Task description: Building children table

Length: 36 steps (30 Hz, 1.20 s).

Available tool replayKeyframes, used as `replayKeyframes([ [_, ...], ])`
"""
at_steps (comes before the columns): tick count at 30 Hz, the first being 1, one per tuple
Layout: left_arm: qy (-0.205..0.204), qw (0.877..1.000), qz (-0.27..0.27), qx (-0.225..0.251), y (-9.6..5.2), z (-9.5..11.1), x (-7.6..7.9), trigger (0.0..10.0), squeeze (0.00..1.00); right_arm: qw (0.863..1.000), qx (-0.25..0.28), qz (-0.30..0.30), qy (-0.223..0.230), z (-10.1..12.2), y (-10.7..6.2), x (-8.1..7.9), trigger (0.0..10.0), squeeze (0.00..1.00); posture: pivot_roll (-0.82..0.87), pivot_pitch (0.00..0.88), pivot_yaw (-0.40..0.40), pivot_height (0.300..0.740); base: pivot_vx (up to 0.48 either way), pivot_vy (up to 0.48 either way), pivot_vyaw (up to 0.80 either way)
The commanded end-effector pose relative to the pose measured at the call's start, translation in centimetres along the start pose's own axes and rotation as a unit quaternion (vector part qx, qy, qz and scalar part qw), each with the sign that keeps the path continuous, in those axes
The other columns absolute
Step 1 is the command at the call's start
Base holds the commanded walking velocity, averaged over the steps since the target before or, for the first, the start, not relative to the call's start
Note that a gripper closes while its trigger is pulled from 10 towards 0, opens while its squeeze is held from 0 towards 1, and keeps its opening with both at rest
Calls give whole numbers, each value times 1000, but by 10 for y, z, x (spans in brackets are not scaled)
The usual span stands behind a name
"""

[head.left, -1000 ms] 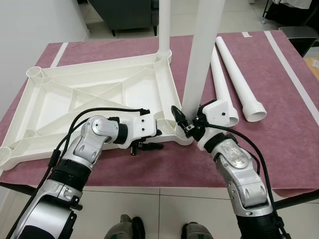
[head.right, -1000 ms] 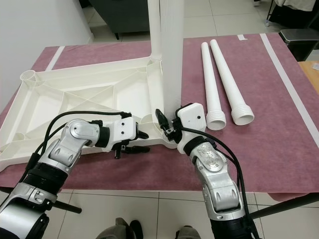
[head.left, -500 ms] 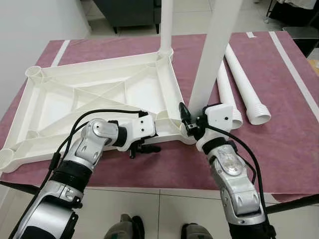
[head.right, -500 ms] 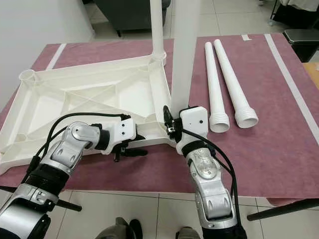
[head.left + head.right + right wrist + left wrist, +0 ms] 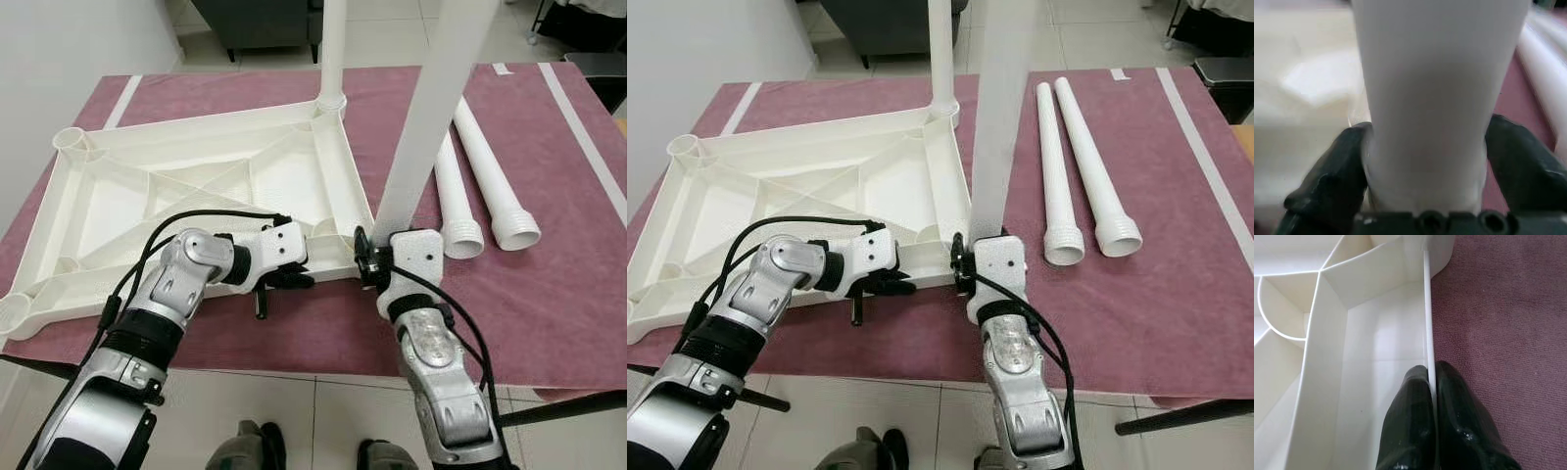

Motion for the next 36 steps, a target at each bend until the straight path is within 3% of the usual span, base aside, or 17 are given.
replayKeyframes([
  [1,-15,995,102,0,-5,-8,-18,0,0,998,-55,-10,-8,-25,-4,4,10000,1000,-117,168,146,740,0,0,0],
  [3,-14,995,98,0,-5,-9,-17,0,0,999,-49,-8,-7,-23,-4,3,10000,1000,-117,168,146,740,0,0,0],
  [4,-14,995,97,0,-5,-9,-17,0,0,999,-40,-2,-8,-20,-4,2,10000,0,-117,169,146,740,0,0,0],
  [10,-13,996,94,0,-5,-9,-16,0,0,1000,0,16,0,-5,-1,3,10000,0,-118,169,147,740,0,0,0],
  [15,-13,996,92,2,-5,-8,-16,0,0,996,73,53,23,22,2,7,10000,0,-122,170,150,740,0,0,0],
  [22,-12,996,93,2,-5,-8,-17,0,0,993,97,64,29,30,2,8,10000,0,-122,169,150,740,0,0,0],
  [23,-12,996,93,2,-5,-8,-17,0,0,991,106,73,30,33,2,7,10000,1000,-122,169,151,740,0,0,0],
  [25,-12,996,93,2,-5,-8,-17,0,0,989,117,88,33,38,2,4,10000,941,-122,170,152,740,0,0,0],
  [26,-12,996,93,2,-5,-8,-17,0,0,988,120,92,32,39,1,4,10000,0,-122,170,152,740,0,0,0],
  [33,-10,996,85,5,-5,-7,-15,0,0,976,155,148,33,55,1,4,10000,0,-121,169,157,740,0,0,0],
  [35,-4,998,68,7,-8,-6,-11,0,0,964,163,210,22,59,-1,1,10000,0,-120,168,161,740,0,0,0],
  [36,-4,998,68,7,-8,-6,-11,0,0,964,163,210,22,59,-1,1,10000,0,-120,168,161,740,0,0,0],
])
Point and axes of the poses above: a point about 5 cm out from each wrist's last joint towards the gripper, its own y axis pointing out of the wrist towards the gripper, its own z axis along the axis of the wrist's last joint, x = y × z, the point moved 4 cm from there along y, pointing out of the wrist towards the gripper, and after that the axes turned 8 degrees about -y, right-handed, at the moved point
